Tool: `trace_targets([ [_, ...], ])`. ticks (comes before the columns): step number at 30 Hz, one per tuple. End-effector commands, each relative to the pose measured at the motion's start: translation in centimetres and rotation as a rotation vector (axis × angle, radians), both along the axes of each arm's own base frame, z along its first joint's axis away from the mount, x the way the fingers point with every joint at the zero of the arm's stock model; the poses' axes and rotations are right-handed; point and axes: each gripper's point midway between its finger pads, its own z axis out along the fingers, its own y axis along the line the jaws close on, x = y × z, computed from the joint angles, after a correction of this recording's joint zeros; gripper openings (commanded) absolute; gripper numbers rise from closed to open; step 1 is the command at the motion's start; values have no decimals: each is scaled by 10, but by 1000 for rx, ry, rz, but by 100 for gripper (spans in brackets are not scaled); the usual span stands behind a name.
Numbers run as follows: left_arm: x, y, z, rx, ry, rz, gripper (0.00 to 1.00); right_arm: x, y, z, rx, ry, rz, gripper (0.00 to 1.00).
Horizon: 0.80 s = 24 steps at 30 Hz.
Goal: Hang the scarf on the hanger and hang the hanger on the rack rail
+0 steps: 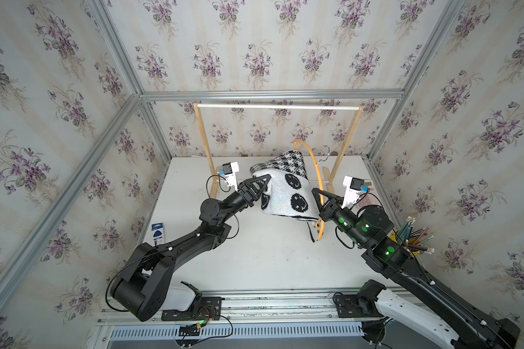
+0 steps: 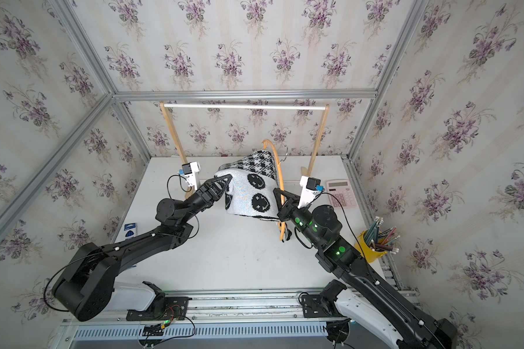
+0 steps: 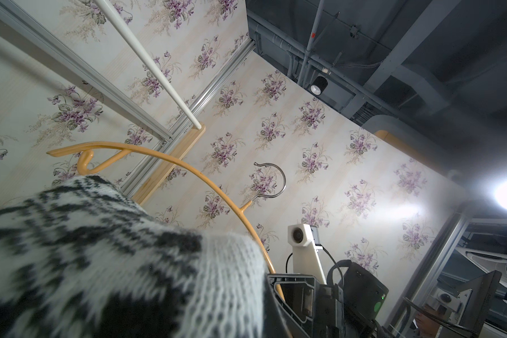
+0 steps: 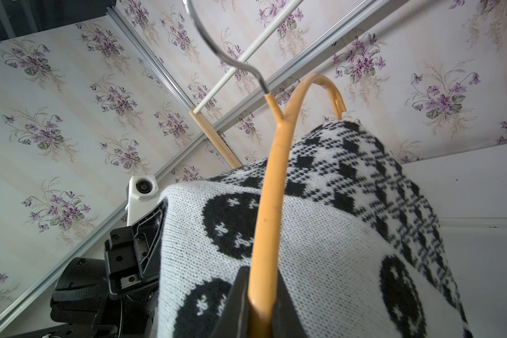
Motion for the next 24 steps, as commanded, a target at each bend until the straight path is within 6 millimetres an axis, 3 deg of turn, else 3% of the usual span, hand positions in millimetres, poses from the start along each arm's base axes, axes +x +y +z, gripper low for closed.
trace_targets([
  [1,-4,3,4,-20,-52,10,0,0,0,22,16,-52,3,0],
  [9,14,-8,-62,76,82,9,0,-1,9,45,-37,-59,44,0],
  [17,14,-9,-94,131,126,20,0,-1,3,60,-66,-86,22,0],
  [24,14,-30,-141,199,241,-85,0,2,6,72,-75,-104,25,0],
])
